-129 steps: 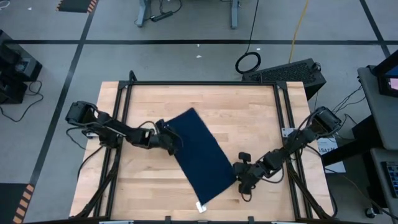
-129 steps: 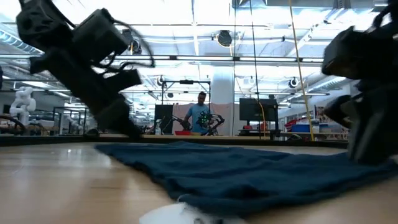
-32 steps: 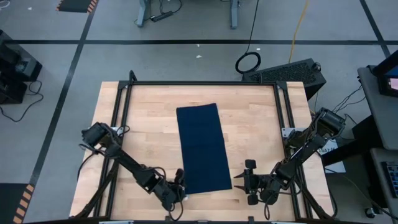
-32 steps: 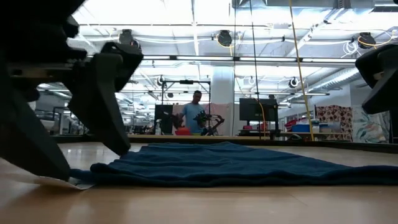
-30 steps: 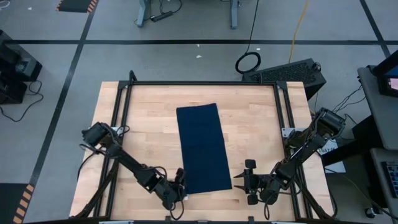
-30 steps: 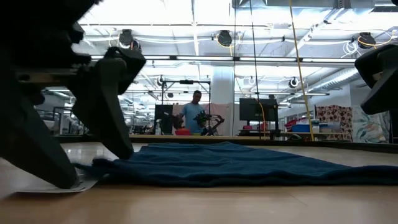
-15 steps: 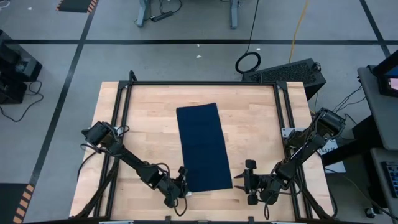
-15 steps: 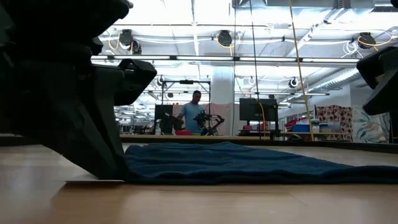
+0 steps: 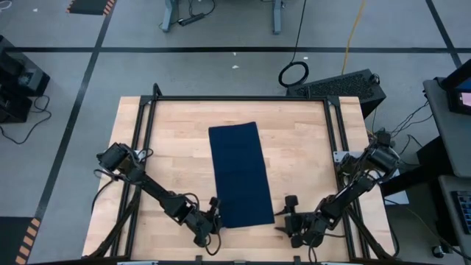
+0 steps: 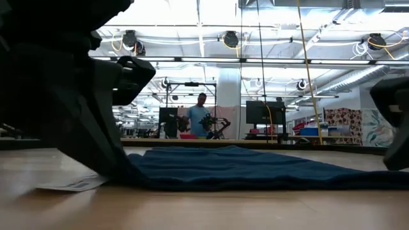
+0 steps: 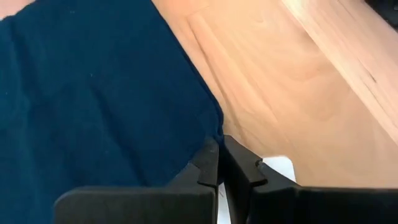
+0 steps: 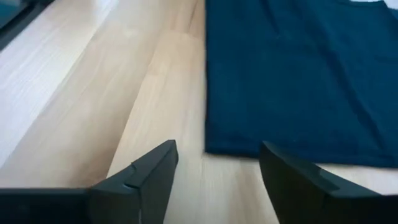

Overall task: Roll towel into tight, uniform cylinder
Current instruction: Roll the blue cloth napkin

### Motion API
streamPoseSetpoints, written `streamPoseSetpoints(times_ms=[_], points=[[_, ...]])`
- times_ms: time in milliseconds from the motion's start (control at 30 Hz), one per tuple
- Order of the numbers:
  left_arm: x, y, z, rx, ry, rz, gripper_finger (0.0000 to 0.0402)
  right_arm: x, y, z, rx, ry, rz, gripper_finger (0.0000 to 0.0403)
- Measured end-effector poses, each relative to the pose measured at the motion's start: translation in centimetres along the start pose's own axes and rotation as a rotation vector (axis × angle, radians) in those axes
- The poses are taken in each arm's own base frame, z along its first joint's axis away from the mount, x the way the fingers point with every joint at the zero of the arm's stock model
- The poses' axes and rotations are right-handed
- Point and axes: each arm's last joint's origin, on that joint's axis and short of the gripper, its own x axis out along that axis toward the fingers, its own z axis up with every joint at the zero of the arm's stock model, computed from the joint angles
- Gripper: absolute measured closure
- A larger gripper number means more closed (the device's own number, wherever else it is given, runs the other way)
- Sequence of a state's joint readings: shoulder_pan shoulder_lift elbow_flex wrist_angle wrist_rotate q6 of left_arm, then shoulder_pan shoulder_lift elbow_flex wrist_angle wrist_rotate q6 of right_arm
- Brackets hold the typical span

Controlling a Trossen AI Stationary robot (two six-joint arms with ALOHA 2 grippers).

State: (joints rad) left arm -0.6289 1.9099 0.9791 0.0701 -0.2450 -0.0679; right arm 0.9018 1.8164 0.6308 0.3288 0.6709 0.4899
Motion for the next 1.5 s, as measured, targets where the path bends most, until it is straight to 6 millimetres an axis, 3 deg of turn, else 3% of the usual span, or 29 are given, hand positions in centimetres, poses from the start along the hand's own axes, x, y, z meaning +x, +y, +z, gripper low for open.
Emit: streamPoseSetpoints(times_ms=[167, 367, 467, 667, 733, 1067, 1333, 1500], points=[[0.0, -0.1, 0.0, -0.018, 0.003, 0.004, 0.0393, 0.7, -0.1, 0.0, 0.078, -0.026, -0.011, 0.0169], [0.0, 0.0, 0.0, -0.023, 0.003, 0.017, 0.0394, 1.1, -0.5, 0.1, 0.111, -0.016, -0.017, 0.0202], [0.0, 0.0, 0.0, -0.023, 0.002, 0.018, 0.0394, 1.3, -0.7, 0.2, 0.155, -0.001, -0.006, 0.0246], [-0.7, -0.1, 0.5, -0.031, -0.019, 0.010, 0.0394, 1.5, -0.6, 0.5, 0.235, 0.001, 0.053, 0.0373], [-1.3, -0.3, 0.8, -0.029, -0.035, -0.008, 0.0394, 1.5, -0.5, 0.7, 0.267, -0.008, 0.078, 0.0394], [-2.0, -0.7, 0.0, -0.032, 0.044, 0.004, 0.0394, 1.5, -0.1, 1.7, 0.477, -0.057, 0.171, 0.0356], [-1.7, 0.3, -0.5, -0.064, 0.064, 0.034, 0.0394, 0.8, 0.7, 1.0, -0.013, -0.085, 0.147, 0.0277], [-1.7, 0.8, -0.4, -0.083, 0.056, 0.043, 0.0395, 0.8, 0.5, 1.1, -0.106, -0.125, 0.056, 0.0231]])
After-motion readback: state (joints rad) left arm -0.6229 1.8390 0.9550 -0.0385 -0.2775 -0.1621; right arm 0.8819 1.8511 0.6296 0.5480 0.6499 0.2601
